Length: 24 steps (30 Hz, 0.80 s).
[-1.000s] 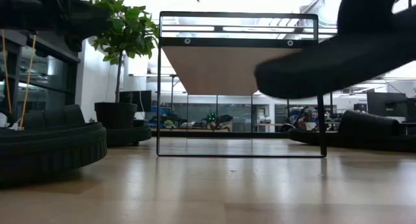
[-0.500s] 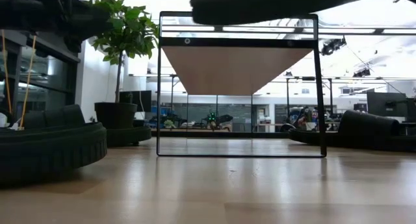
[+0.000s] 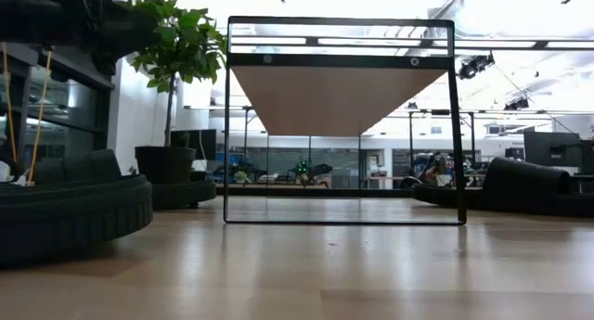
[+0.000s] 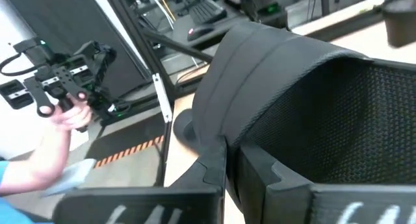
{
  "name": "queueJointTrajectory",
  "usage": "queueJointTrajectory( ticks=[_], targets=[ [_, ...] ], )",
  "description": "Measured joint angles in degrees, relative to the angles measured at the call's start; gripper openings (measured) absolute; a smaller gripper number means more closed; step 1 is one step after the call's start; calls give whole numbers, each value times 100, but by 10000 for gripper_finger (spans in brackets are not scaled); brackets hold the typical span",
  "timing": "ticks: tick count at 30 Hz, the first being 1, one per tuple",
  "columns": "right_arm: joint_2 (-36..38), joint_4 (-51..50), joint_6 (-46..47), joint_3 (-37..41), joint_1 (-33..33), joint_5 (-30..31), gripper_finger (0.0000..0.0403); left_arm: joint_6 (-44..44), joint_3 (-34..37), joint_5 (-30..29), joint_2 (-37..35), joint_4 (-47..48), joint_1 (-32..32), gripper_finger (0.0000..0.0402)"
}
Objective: Pick and place slides into the shelf
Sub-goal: Put the black slide on the shelf
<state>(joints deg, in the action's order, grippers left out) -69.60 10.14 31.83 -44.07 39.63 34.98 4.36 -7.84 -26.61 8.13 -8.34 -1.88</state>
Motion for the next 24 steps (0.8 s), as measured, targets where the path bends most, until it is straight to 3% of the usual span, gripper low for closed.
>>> queueJointTrajectory(
  ticks=[14,24],
  targets=[
    [349,476,-1250,-2,-1074,-525,6,0,0,0,0,-4,1,134],
    [400,263,-1115,-7,-1391,-509,6,0,0,-2,1,-2,1,134]
  ],
)
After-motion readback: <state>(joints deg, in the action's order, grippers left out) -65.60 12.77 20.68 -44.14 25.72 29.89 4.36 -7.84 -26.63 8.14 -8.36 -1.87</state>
